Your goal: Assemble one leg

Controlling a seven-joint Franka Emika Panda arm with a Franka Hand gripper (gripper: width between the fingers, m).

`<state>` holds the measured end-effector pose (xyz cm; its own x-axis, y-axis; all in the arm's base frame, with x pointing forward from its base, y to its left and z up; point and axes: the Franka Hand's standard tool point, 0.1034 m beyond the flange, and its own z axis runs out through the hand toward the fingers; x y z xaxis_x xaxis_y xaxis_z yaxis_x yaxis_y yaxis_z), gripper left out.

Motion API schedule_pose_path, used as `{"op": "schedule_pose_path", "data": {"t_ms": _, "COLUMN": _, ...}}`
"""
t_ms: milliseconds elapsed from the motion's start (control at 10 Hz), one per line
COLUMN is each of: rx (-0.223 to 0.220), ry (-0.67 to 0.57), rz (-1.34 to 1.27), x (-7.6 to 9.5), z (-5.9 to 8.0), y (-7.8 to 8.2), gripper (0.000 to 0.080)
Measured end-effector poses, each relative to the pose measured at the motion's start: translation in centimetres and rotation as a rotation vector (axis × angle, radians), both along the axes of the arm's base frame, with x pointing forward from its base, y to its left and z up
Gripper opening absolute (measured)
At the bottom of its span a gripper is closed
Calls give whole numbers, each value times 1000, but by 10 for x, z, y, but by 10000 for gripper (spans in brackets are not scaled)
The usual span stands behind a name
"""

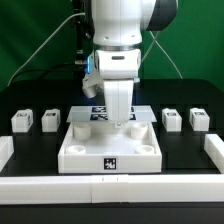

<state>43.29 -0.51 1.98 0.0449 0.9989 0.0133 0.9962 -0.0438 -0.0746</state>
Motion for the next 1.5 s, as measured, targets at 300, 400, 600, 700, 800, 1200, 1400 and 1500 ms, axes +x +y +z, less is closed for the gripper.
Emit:
{"op": "schedule_pose_path", "data": {"t_ms": 300, "rx": 0, "ry": -3, "rz": -10, "x": 4, "z": 0, "y": 7, "gripper": 58}}
{"op": "schedule_pose_path", "data": {"t_ms": 400, "rx": 1, "ry": -11, "rz": -2, "x": 12, "z": 0, "y": 22, "gripper": 58}}
{"op": "schedule_pose_path", "data": {"t_ms": 600, "rx": 5, "ry": -19, "rz": -6, "x": 27, "z": 0, "y": 43, "gripper": 58}}
{"op": "schedule_pose_path", "data": {"t_ms": 700, "rx": 7, "ry": -21, "rz": -8, "x": 33, "z": 0, "y": 51, "gripper": 59}}
{"op": "schedule_pose_path", "data": {"t_ms": 800, "rx": 9, "ry": -26, "rz": -1, "x": 40, "z": 0, "y": 60, "gripper": 59}}
{"op": "schedule_pose_path", "data": {"t_ms": 1200, "rx": 19, "ry": -45, "rz": -5, "x": 58, "z": 1, "y": 86, "gripper": 60}}
{"op": "schedule_pose_path", "data": {"t_ms": 1400, "rx": 19, "ry": -46, "rz": -15, "x": 59, "z": 1, "y": 89, "gripper": 60}}
{"op": "schedule_pose_path", "data": {"t_ms": 1500, "rx": 19, "ry": -46, "rz": -16, "x": 59, "z": 1, "y": 89, "gripper": 60}}
